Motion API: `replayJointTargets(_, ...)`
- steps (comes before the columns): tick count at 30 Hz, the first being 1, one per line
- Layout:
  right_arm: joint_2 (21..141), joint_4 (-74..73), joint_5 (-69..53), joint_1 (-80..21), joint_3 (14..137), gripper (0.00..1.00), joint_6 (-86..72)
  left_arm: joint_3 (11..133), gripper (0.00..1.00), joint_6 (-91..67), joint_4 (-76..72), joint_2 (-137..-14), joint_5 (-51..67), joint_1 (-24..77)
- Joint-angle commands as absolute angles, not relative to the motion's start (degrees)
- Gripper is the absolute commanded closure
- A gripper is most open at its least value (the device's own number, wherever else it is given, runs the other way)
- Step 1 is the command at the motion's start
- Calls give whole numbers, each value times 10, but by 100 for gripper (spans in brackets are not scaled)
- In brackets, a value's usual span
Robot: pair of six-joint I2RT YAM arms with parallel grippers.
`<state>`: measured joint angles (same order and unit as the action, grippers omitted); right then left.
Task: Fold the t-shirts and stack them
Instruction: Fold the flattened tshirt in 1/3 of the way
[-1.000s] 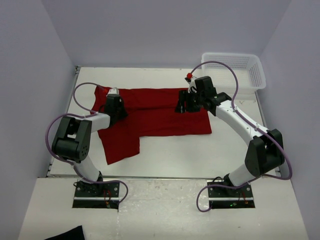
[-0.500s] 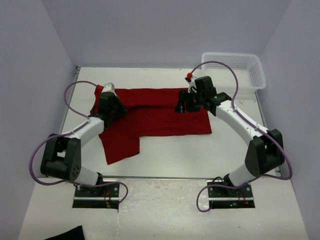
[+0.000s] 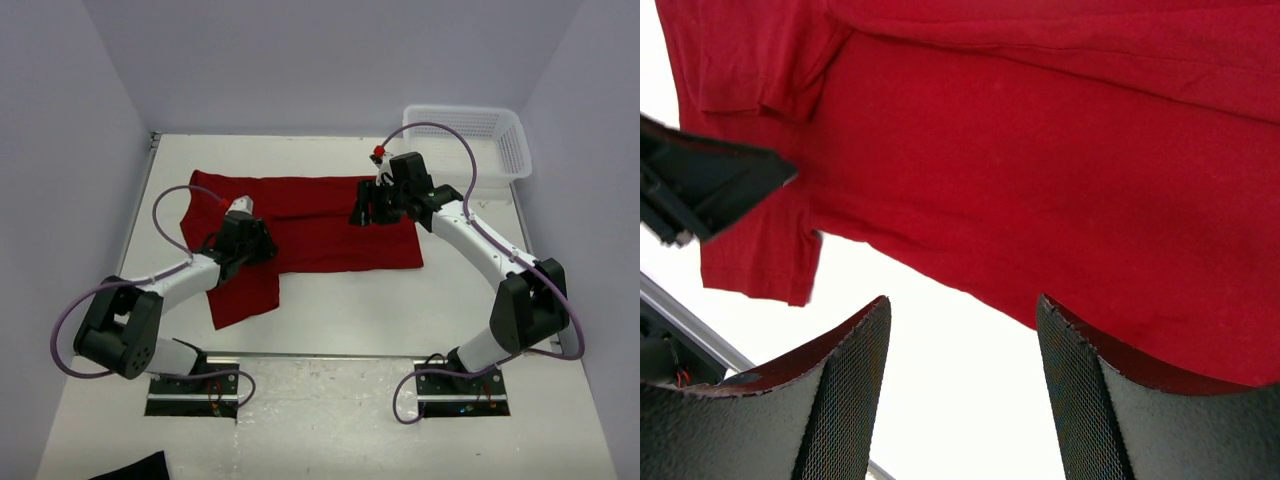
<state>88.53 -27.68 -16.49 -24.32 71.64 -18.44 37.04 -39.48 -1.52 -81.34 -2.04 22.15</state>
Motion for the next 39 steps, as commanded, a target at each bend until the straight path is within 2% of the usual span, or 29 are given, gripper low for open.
replayJointTargets(1,870,-257,-182,-242,711,39,-188,359,50,-420,-6,-754,-65,244)
replayJointTargets(3,874,-257,-184,-242,711,39,-188,362,47,-423,22,-725,-79,254)
replayJointTargets(9,868,-251,-182,-242,701,39,-193,379,48,-407,50,-646,-169,271)
replayJointTargets(12,866,-246,-181,-241,693,39,-200,427,63,-387,73,-683,-179,270)
replayJointTargets(14,861,-250,-175,-242,691,40,-202,465,83,-368,76,-732,-167,270)
replayJointTargets(15,859,-253,-169,-241,692,42,-203,475,100,-367,77,-749,-159,270)
replayJointTargets(16,856,-258,-162,-242,693,48,-202,490,100,-360,70,-778,-158,270)
replayJointTargets(17,856,-261,-154,-241,696,58,-200,497,100,-356,66,-790,-156,270)
replayJointTargets(18,856,-265,-153,-242,699,73,-199,504,100,-352,62,-803,-155,270)
replayJointTargets(19,856,-268,-151,-242,701,99,-197,517,100,-350,55,-827,-157,270)
replayJointTargets(25,846,-275,-144,-242,700,100,-190,528,100,-346,11,-923,-99,229)
replayJointTargets(32,852,-275,-149,-242,696,100,-183,477,100,-344,-89,-961,-21,150)
replayJointTargets(39,860,-277,-149,-242,705,100,-181,447,100,-355,-128,-999,38,137)
